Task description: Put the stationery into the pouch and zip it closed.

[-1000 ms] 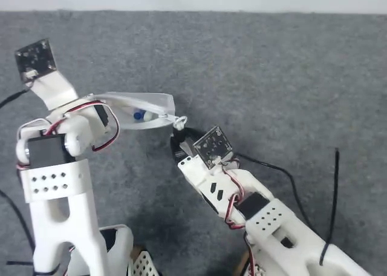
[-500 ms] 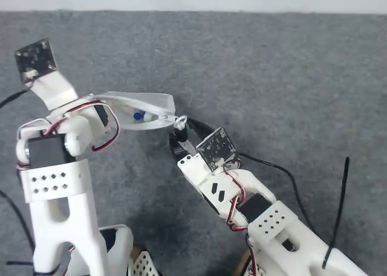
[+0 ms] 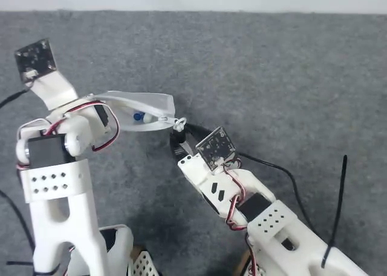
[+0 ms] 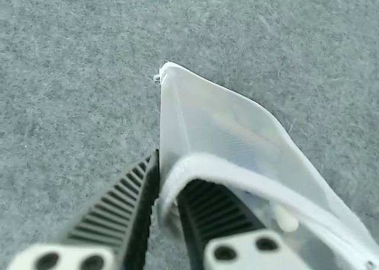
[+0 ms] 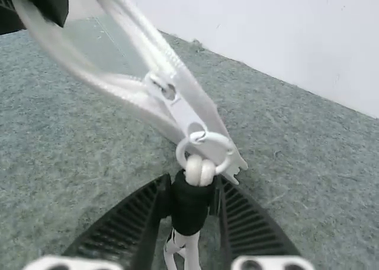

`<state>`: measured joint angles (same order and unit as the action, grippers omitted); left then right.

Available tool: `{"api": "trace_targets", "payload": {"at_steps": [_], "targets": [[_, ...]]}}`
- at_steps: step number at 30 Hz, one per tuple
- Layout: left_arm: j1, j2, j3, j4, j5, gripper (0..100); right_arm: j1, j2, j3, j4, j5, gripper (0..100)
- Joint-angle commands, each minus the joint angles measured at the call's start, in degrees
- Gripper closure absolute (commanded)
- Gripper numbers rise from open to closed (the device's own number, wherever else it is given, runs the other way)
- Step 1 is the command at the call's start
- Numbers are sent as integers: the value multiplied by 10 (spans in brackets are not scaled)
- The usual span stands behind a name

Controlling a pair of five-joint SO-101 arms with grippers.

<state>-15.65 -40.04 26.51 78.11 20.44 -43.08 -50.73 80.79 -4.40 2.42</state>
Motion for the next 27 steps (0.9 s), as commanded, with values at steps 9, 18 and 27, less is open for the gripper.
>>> {"api": "trace_targets", "payload": {"at_steps": [9, 18, 27], "targets": [[-3, -14, -10, -18, -6, 987, 7, -2, -32, 11, 11, 993], [-4, -14, -10, -18, -5, 897, -24, -95, -74, 243, 44, 992], [0, -16, -9, -22, -6, 796, -75, -208, -76, 383, 98, 992]]}}
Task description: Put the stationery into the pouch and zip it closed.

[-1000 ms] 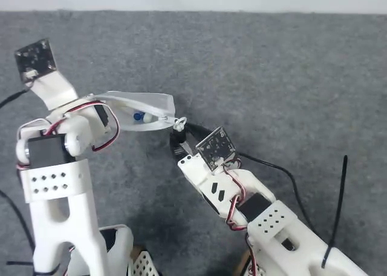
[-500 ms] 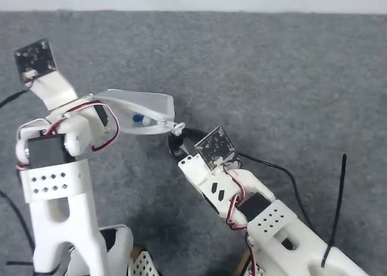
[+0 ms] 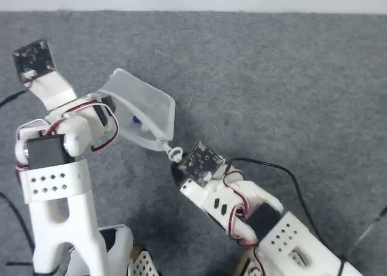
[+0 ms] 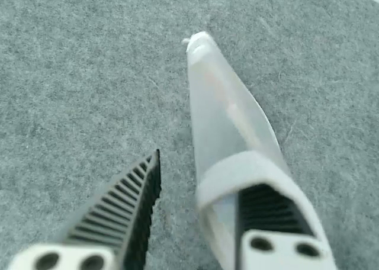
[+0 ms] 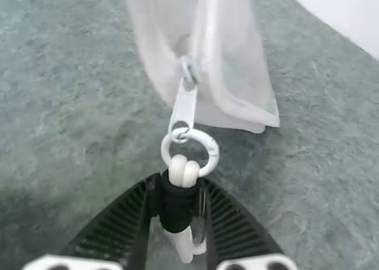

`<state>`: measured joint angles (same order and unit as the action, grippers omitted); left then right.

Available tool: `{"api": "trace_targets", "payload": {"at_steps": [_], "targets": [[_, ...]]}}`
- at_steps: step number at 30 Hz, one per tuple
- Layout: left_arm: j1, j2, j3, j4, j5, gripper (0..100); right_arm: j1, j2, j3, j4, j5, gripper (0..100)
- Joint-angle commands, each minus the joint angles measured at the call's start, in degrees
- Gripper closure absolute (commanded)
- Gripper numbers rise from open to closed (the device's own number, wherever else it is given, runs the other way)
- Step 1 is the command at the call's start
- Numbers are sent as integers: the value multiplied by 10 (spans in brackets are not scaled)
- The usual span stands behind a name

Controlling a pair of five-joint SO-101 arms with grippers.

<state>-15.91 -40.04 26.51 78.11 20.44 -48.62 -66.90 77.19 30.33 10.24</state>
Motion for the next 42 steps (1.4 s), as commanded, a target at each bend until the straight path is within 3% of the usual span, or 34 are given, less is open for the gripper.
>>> {"api": "trace_targets", "payload": {"at_steps": [1, 9, 16, 29, 34, 42], "targets": [[3, -15, -9, -23, -7, 796, -24, -51, -40, 43, 28, 992], [14, -16, -9, -51, -76, 796, -36, -89, -39, 87, 40, 992], [86, -17, -15, -55, -138, 745, -36, -147, -38, 141, 40, 992], [222, -18, -12, -104, -316, 743, -34, -373, 0, 285, 40, 992], [257, -18, -18, -125, -332, 743, -33, -369, 2, 297, 40, 992], [331, -17, 4, -123, -414, 743, -33, -369, -1, 300, 40, 992]]}}
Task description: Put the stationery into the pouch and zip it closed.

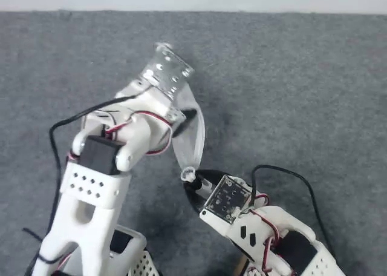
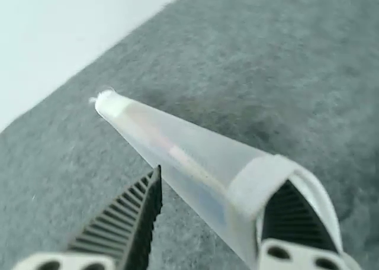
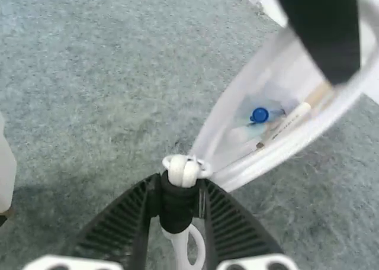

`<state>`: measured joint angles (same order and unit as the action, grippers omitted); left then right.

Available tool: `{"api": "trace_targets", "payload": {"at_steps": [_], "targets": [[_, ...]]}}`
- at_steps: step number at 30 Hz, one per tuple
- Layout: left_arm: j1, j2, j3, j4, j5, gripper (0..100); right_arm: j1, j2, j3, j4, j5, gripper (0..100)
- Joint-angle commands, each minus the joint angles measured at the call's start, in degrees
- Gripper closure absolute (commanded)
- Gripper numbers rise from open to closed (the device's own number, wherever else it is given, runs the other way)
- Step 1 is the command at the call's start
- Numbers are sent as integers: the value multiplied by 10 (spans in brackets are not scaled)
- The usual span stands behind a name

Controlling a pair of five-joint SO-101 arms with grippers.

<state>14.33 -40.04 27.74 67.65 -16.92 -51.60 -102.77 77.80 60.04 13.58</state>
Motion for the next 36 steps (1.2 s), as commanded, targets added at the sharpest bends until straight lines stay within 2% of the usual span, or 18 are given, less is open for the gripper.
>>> {"api": "trace_targets", "payload": {"at_steps": [1, 6, 15, 18, 23, 29, 36], "targets": [[34, -17, -10, -18, -47, 743, -3, -10, -7, 3, 7, 992], [47, -18, -40, 4, -50, 742, -2, -10, -7, 2, 7, 992], [73, -18, -167, 139, -23, 742, -1, -10, -7, 0, 7, 992], [74, -18, -199, 170, -19, 742, 19, -10, -7, -2, 6, 992], [70, -18, -267, 214, 26, 742, 44, -10, -8, -15, 6, 992], [69, -18, -276, 251, 28, 744, 44, -10, -8, -15, 6, 992], [-9, -77, -252, 247, 25, 743, 81, -10, -9, -36, 2, 992]]}}
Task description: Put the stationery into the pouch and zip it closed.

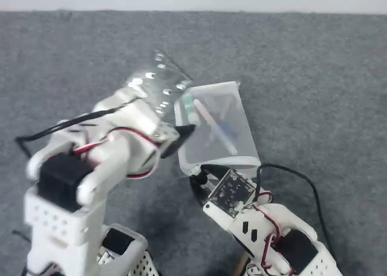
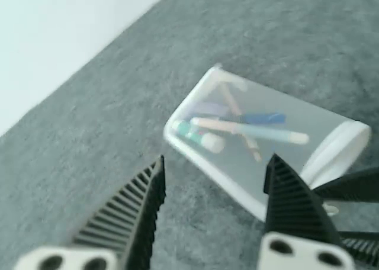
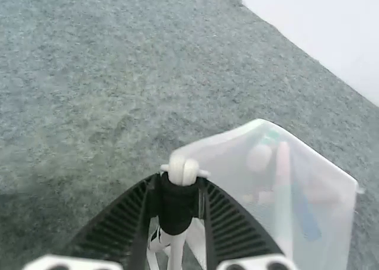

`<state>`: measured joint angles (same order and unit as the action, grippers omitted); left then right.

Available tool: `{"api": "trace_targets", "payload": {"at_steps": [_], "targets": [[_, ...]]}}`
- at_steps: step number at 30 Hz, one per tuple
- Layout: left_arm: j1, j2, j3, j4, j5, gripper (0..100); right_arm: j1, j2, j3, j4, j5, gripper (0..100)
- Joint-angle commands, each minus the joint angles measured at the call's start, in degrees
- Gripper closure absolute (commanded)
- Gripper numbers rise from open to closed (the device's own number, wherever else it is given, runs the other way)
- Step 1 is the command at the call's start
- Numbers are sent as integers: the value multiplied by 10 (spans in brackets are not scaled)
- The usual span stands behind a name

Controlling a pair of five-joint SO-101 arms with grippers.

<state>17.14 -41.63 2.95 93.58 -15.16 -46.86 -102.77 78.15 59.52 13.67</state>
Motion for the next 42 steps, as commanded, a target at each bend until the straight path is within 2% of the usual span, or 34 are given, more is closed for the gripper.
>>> {"api": "trace_targets", "payload": {"at_steps": [1, 10, 17, 23, 27, 35, 42], "targets": [[-43, -78, 14, -23, 8, 743, 42, -10, -12, -35, 1, 992], [-53, -258, 237, -141, 39, 743, 59, -10, -11, -48, 1, 992], [-67, -365, 313, -158, 41, 743, 59, -10, -11, -47, -4, 992], [-117, -378, 369, -203, 45, 743, 60, -10, -11, -48, -23, 992], [-118, -382, 405, -221, 47, 743, 60, -10, -12, -47, -25, 992], [-121, -382, 444, -248, 93, 743, 110, -10, -29, -44, -23, 992], [-121, -382, 464, -253, 101, 743, 110, -10, -29, -49, -22, 992]]}}
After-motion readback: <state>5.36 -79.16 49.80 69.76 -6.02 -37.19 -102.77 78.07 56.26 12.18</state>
